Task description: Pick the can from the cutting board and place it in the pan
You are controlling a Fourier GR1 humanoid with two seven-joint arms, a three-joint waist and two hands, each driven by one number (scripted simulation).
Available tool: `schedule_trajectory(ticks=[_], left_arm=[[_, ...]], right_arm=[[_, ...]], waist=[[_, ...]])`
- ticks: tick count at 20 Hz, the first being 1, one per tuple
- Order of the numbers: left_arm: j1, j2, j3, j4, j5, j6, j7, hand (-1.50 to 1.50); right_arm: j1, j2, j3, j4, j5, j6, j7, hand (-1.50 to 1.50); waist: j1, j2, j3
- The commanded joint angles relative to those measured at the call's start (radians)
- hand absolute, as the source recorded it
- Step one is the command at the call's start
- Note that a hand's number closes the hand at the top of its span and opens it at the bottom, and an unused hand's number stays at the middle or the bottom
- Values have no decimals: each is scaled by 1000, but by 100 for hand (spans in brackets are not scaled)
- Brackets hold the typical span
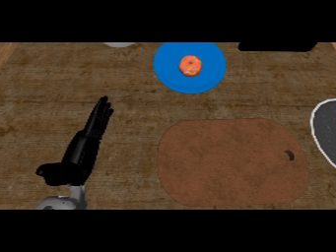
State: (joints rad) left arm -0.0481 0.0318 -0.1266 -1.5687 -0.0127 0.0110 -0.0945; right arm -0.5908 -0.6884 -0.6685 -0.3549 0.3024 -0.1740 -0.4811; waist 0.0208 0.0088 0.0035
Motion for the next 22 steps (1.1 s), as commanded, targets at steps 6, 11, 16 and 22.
schedule_trajectory(ticks=[6, 11, 16, 22], left_arm=[[0, 15, 37, 1, 8, 4, 10, 0], [41, 7, 13, -13, -16, 10, -15, 0], [61, -18, -21, -41, -24, 12, -2, 0], [57, -3, -6, -64, -16, -8, 20, 0]], right_arm=[[159, -109, -115, 45, -182, 405, -109, -150], [309, -94, -93, 12, -204, 566, -250, -150], [367, -70, -51, -82, -233, 590, -278, -150], [495, -116, -69, -142, -308, 651, -280, -150]], waist=[[-29, -10, -2], [-28, -10, -3], [-25, -11, -4], [-27, -11, -4]])
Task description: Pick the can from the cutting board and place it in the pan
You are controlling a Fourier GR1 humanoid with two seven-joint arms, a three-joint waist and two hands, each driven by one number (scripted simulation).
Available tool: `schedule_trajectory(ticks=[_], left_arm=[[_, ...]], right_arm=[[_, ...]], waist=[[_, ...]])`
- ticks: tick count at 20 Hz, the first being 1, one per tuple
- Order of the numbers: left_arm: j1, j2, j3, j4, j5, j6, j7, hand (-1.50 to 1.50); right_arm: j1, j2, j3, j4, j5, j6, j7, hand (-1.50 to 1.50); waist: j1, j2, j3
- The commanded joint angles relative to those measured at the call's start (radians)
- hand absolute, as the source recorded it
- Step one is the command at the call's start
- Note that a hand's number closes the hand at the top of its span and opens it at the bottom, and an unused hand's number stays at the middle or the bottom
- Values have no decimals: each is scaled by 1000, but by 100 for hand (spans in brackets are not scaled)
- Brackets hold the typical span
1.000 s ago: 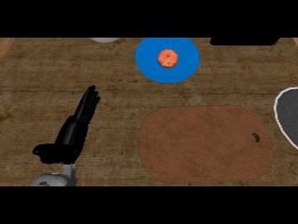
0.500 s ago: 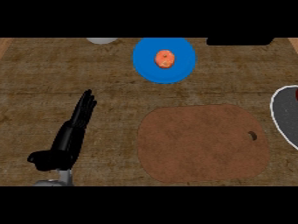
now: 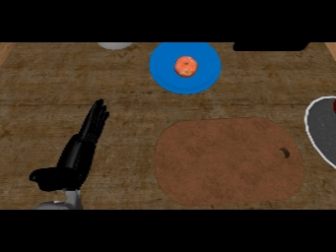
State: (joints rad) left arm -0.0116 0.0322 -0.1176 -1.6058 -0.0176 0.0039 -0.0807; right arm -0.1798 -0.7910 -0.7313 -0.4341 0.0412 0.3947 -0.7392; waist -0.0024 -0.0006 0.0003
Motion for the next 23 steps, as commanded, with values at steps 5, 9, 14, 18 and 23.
schedule_trajectory(ticks=[5, 9, 14, 18, 23], left_arm=[[-42, -15, 23, 44, 2, 6, -4, 0], [-67, -31, 11, 37, -21, 30, 40, 0], [-59, 1, 38, 30, 0, -15, 21, 0], [-10, 7, 45, 67, 9, -46, -74, 0], [3, -24, 1, 26, -33, -6, -30, 0]], right_arm=[[139, 100, 55, -139, -36, -2, -69, -150], [177, 61, 65, -179, -59, 11, -25, -150], [220, 70, 71, -187, -67, -17, -66, -150], [194, 75, 96, -219, -64, -56, -26, -150], [290, 102, 83, -410, -79, -127, 30, -150]], waist=[[-2, 0, -1], [-1, 0, 0], [0, 0, 0], [2, 1, 0], [-2, 0, -1]])
